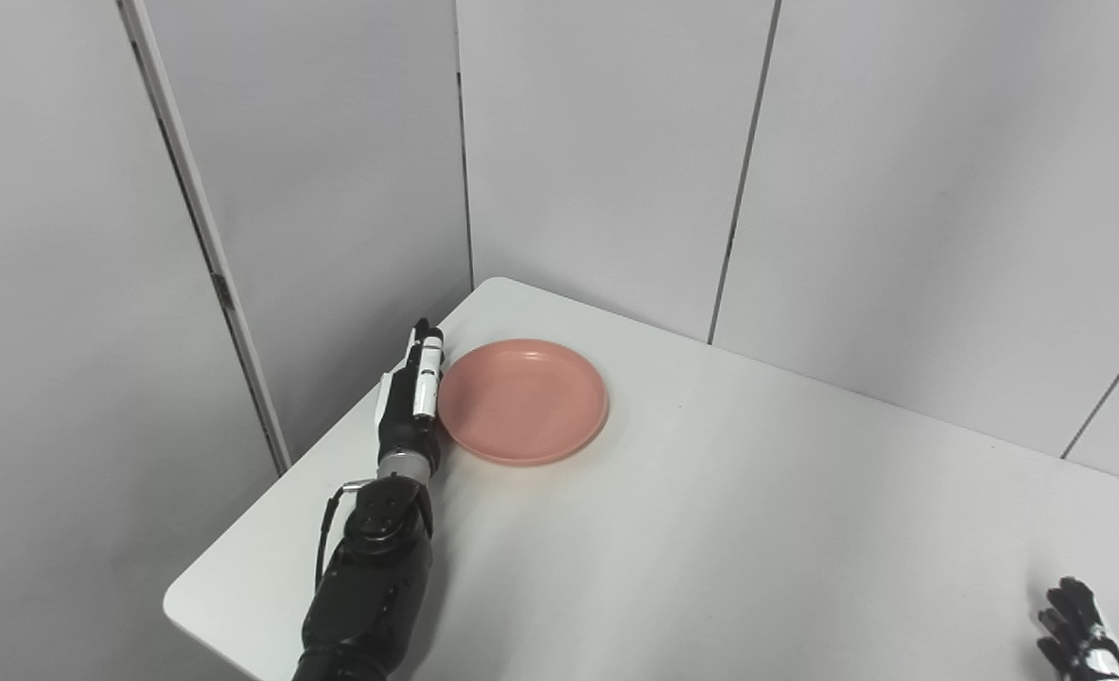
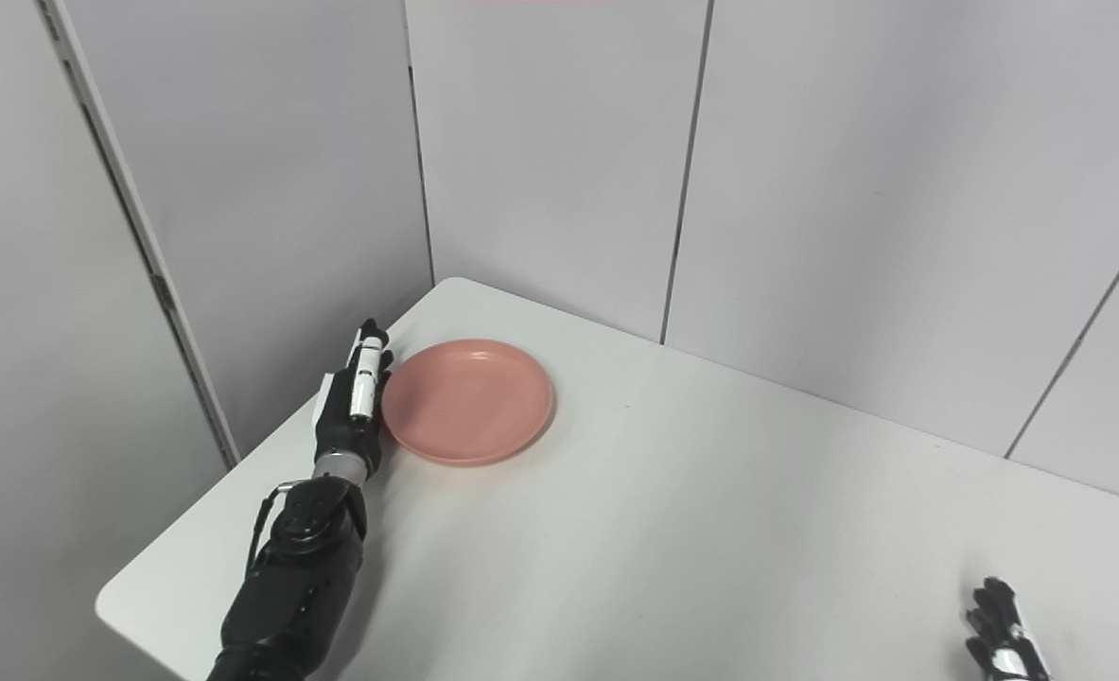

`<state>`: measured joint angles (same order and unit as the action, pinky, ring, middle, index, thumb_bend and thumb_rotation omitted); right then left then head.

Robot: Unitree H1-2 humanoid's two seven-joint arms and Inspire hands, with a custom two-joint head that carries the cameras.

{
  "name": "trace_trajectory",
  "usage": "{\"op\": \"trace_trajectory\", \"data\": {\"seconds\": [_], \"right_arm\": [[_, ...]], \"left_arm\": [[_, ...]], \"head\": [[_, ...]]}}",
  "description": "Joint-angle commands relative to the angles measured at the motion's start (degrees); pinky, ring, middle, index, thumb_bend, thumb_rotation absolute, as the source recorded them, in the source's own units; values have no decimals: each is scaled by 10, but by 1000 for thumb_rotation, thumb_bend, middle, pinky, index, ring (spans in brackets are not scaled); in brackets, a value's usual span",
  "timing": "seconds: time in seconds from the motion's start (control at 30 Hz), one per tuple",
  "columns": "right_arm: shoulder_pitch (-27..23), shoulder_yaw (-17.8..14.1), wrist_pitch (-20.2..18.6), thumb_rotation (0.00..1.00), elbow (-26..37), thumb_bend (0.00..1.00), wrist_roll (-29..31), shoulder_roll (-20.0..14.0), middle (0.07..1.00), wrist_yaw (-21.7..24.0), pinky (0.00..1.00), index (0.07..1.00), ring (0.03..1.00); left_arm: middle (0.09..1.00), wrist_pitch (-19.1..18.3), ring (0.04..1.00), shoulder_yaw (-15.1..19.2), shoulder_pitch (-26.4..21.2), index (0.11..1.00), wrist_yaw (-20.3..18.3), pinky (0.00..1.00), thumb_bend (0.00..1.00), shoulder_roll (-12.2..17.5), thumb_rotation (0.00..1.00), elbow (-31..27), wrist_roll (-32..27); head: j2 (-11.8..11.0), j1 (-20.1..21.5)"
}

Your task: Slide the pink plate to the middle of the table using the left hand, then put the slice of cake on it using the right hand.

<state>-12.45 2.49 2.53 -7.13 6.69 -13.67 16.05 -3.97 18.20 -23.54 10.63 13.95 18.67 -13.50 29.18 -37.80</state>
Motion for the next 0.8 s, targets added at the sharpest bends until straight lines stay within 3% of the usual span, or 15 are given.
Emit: {"op": "trace_trajectory", "data": {"seconds": [0.0, 0.1, 0.33, 0.6, 0.77], "right_arm": [[19, 4, -34, 1000, 3, 298, -5, -5, 1000, 3, 1000, 1000, 1000], [21, 5, -39, 1000, 10, 309, -6, -5, 1000, 2, 1000, 1000, 1000], [26, 9, -63, 1000, 39, 290, -15, -3, 1000, -8, 1000, 1000, 1000], [28, 13, -47, 1000, 43, 257, -20, -3, 1000, -4, 1000, 1000, 999], [27, 18, -48, 1000, 46, 252, -27, 0, 998, -7, 1000, 1000, 987]], "left_arm": [[1000, -32, 988, -31, -5, 1000, -23, 991, 364, -17, 1000, -1, 9], [1000, -21, 985, -48, -2, 999, -29, 986, 360, -20, 1000, 0, 21], [993, -54, 978, -79, 3, 985, -34, 978, 360, -37, 1000, -26, 23], [992, -77, 972, -112, 16, 982, -51, 963, 353, -49, 1000, -60, 28], [993, -95, 975, -153, 26, 982, -68, 962, 352, -63, 1000, -96, 33]], "head": [[3, 3], [6, 7], [18, 30], [28, 73], [35, 107]]}}
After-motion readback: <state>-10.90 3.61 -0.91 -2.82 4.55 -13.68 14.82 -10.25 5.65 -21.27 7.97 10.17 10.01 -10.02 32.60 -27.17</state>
